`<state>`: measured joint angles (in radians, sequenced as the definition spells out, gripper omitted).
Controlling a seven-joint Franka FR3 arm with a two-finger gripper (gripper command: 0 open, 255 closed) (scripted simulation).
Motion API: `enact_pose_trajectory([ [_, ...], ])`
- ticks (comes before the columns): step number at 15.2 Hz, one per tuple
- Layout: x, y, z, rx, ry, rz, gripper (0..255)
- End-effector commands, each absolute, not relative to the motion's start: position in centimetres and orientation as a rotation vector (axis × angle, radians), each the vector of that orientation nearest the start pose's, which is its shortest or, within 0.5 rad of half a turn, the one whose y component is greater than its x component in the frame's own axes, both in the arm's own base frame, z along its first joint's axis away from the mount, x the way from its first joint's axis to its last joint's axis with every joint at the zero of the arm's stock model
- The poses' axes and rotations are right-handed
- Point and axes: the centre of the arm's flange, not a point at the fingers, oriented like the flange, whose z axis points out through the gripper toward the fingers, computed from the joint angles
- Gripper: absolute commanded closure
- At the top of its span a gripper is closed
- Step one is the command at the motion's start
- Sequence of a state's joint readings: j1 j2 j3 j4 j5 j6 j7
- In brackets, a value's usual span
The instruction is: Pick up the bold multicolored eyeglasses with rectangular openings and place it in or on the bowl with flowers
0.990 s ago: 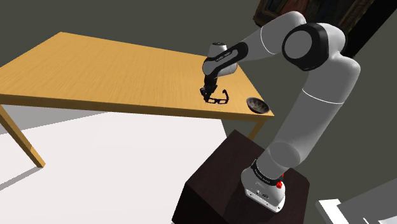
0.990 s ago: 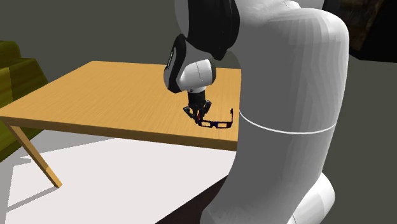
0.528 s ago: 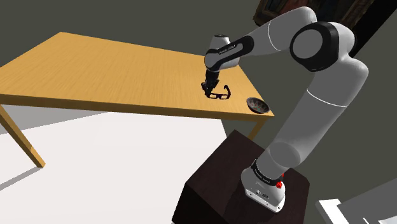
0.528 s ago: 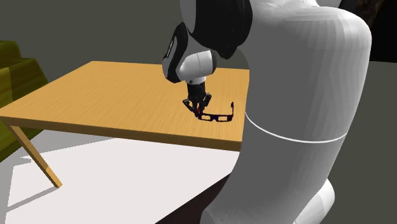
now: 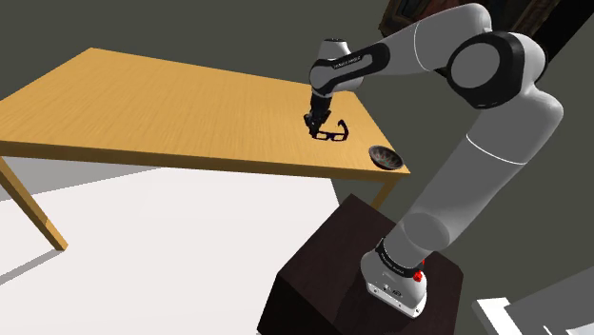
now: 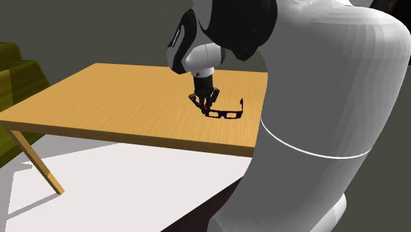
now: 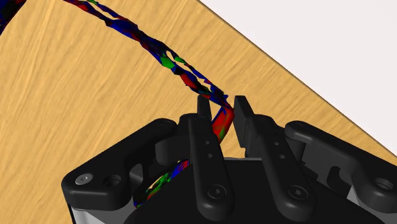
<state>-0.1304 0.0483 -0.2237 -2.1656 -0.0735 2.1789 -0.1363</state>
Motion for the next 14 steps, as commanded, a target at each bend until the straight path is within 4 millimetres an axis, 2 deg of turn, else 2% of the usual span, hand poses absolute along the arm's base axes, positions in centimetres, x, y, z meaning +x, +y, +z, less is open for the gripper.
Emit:
enact_pose_trajectory([
  [1,50.4,-18.9,38.2,-3.188,0.279,0.081,255],
  [3,50.4,-18.9,38.7,-3.188,0.279,0.081,255],
  [14,38.6,-27.3,39.6,-3.188,0.279,0.081,255],
])
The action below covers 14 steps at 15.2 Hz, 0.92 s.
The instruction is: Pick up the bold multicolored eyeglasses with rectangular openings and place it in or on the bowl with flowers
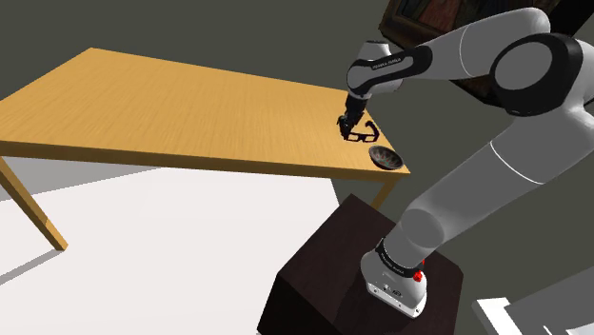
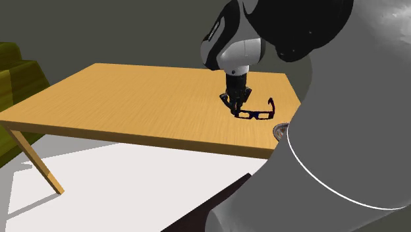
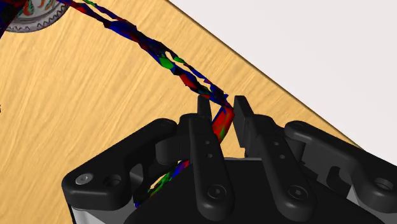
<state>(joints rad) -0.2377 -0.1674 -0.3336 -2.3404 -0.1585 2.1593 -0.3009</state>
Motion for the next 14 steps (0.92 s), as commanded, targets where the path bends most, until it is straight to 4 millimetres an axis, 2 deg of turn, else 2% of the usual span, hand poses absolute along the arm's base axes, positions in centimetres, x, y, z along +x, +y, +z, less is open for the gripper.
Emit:
enact_pose_trajectory([
  [1,37.6,-28.1,39.7,-3.188,0.279,0.081,255],
  [13,24.4,-37.5,40.7,-3.188,0.279,0.081,255],
  [14,24.4,-37.5,40.2,-3.188,0.279,0.081,255],
])
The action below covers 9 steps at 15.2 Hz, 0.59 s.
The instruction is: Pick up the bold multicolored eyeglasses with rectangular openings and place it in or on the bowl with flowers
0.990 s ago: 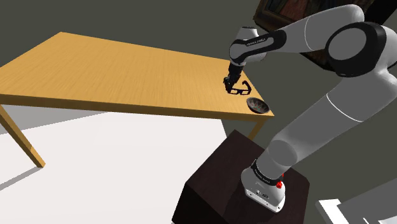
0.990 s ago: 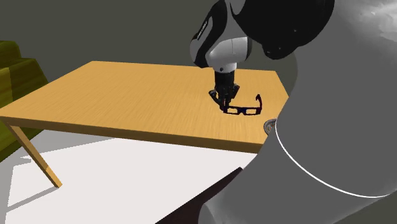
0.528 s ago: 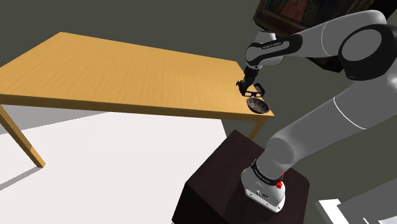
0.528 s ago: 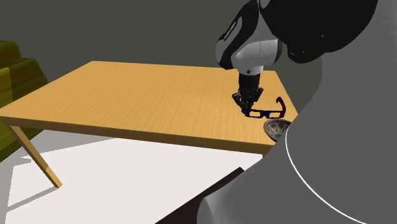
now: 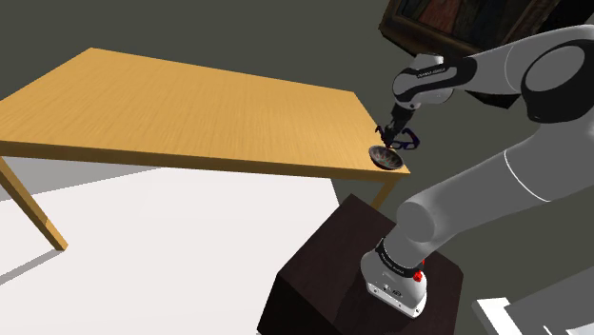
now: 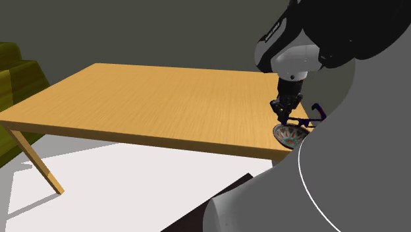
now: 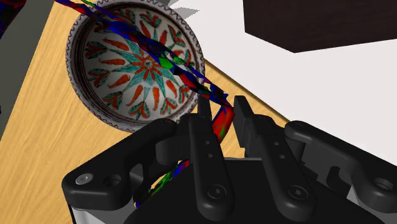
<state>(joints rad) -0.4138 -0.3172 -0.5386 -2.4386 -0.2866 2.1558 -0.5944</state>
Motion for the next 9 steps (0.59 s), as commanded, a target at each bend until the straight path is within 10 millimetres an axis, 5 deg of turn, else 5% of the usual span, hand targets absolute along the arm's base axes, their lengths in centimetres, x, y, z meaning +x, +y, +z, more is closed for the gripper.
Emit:
enact_pose_trajectory([
  [1,24.4,-37.5,39.7,-3.188,0.279,0.081,255],
  [9,24.4,-37.5,35.4,-3.188,0.279,0.081,255],
])
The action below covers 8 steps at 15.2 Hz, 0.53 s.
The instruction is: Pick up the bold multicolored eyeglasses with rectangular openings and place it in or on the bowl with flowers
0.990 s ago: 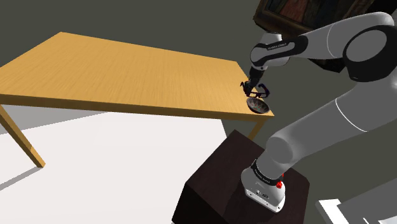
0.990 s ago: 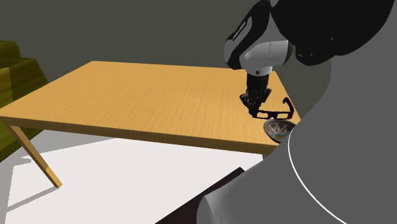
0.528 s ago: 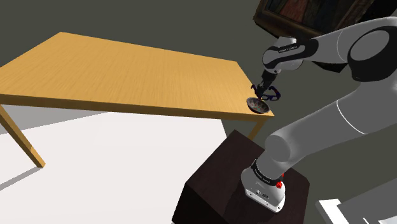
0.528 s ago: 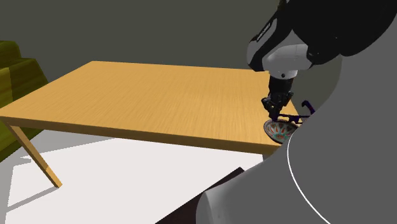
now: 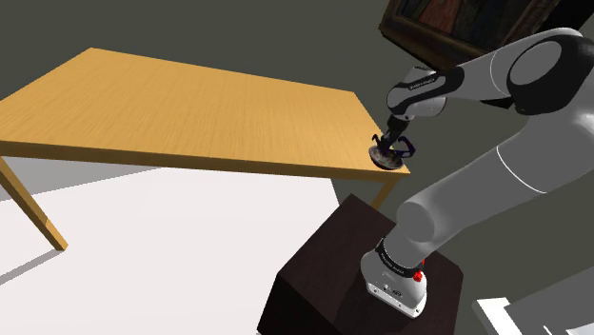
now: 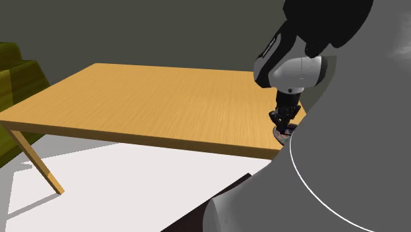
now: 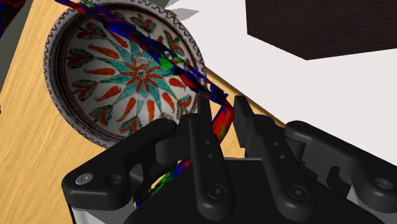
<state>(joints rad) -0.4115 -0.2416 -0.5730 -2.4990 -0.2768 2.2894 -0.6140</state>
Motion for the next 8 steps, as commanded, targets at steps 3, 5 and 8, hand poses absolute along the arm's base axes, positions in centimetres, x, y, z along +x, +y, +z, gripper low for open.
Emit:
enact_pose_trajectory([
  [3,24.4,-37.5,33.9,-3.188,0.279,0.081,255],
  [5,24.4,-37.5,32.8,-3.188,0.279,0.081,255],
  [8,24.4,-37.5,31.7,-3.188,0.279,0.081,255],
])
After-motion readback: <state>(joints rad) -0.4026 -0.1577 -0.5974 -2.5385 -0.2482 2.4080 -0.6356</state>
